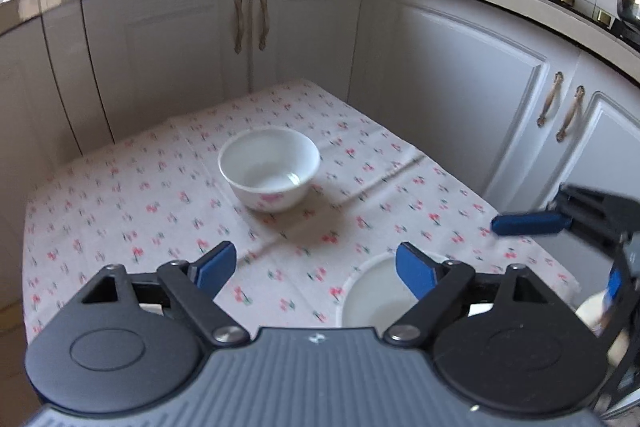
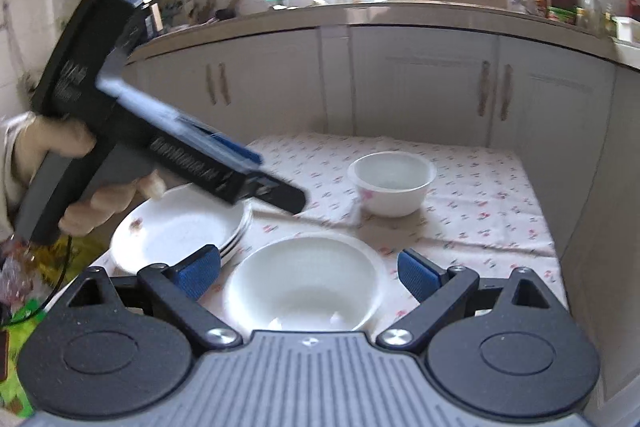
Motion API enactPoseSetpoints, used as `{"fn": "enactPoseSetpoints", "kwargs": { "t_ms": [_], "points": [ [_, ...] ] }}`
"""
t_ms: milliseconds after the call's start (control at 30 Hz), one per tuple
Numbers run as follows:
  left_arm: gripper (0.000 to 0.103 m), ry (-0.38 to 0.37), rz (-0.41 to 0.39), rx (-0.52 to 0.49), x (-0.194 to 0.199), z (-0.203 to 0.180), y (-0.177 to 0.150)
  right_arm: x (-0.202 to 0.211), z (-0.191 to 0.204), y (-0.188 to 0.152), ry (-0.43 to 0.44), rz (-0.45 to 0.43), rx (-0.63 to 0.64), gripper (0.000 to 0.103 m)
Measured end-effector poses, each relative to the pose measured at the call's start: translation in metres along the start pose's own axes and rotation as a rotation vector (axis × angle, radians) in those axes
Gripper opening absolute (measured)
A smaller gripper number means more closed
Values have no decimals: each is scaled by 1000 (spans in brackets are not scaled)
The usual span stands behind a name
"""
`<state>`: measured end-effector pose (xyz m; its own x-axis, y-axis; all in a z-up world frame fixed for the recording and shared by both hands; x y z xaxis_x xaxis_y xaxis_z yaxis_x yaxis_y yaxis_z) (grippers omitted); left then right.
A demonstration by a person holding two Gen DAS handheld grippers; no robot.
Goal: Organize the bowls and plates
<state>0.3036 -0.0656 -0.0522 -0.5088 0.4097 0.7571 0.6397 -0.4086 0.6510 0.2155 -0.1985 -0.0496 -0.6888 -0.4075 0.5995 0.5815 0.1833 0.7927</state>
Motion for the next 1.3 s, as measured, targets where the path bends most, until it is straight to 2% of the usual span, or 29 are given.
{"fn": "enactPoseSetpoints", "kwargs": {
  "t_ms": [300,467,600,700,933,1100,1300],
  "points": [
    [87,36,30,-11,-38,32,35,-33,-57,38,-60,49,2,98],
    [87,32,60,-19,-69,43,43,-62,-76,56,-26,85,-39,97],
    [87,32,68,-53,-88,45,41,-85,-86,67,-33,116,-52,87],
    [87,27,67,-72,-98,45,39,-101,-93,74,-40,132,-59,84],
    [86,49,51,-112,-120,41,42,-143,-109,82,-13,184,-109,70],
    [84,55,40,-126,-130,43,42,-167,-115,83,5,187,-143,65],
    [83,50,34,-131,-140,46,45,-189,-119,87,2,202,-164,64]
  ]
}}
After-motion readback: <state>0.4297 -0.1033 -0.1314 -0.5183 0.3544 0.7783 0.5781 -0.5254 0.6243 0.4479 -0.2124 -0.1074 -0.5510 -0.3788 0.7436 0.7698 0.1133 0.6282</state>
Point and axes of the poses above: each gripper's, at about its wrist camera, not at the fingertips, and x roughly against the way its jaws point, z to its left, y to its top, the point moved 7 cm from there along -x, roughly the way its jaws point, and after that the axes turned 7 degrees about z, right-handed, at the moved point
